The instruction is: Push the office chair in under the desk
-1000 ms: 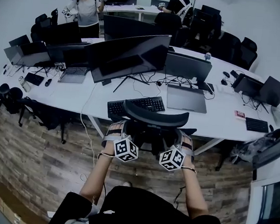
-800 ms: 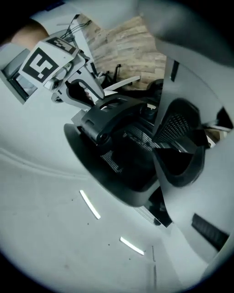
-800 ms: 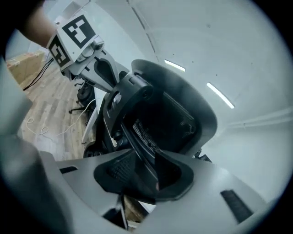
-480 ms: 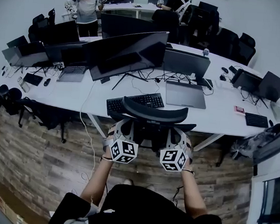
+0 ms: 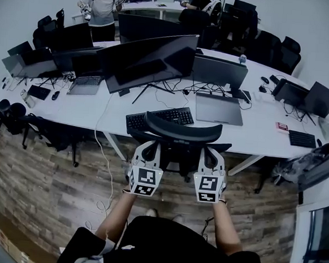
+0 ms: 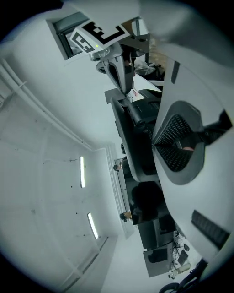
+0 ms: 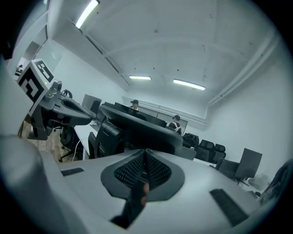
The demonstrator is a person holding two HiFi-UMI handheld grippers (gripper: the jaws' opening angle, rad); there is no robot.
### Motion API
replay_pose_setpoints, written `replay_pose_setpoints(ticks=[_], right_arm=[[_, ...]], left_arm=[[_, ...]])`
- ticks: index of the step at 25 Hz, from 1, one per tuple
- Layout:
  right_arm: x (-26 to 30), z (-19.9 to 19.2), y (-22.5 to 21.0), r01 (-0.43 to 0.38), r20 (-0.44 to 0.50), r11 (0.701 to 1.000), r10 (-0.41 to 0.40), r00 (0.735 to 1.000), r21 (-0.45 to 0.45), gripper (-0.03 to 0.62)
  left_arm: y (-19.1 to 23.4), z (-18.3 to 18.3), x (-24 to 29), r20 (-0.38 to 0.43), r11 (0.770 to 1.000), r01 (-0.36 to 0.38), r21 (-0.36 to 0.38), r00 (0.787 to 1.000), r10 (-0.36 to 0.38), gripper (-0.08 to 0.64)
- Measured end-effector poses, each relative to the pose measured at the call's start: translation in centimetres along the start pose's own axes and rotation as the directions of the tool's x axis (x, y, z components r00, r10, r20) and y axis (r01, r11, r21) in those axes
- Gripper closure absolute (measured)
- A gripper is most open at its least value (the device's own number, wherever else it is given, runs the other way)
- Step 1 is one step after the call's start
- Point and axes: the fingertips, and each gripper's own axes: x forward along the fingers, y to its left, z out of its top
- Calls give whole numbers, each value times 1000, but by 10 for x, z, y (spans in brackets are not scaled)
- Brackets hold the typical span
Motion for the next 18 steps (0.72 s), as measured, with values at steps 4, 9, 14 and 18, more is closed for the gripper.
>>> replay_pose_setpoints(ticks=[4,9,14,18], right_arm=[[-6,2,-4,-1,18,1000,0,1000,27,568],[-12,5,-4,0,33,999,-2,999,50,568],[-15,4,-5,0,26,999,-1,1000,40,568],[-17,1,-5,3,21,999,-4,1000,43,568]], left_arm=[[-3,7,-5,25,1000,18,-20,1000,-18,546],[1,11,-10,35,1000,14,0,999,-14,546],[1,12,-12,44,1000,19,3,999,-19,546],[4,12,-15,57,1000,18,-4,998,-18,546]])
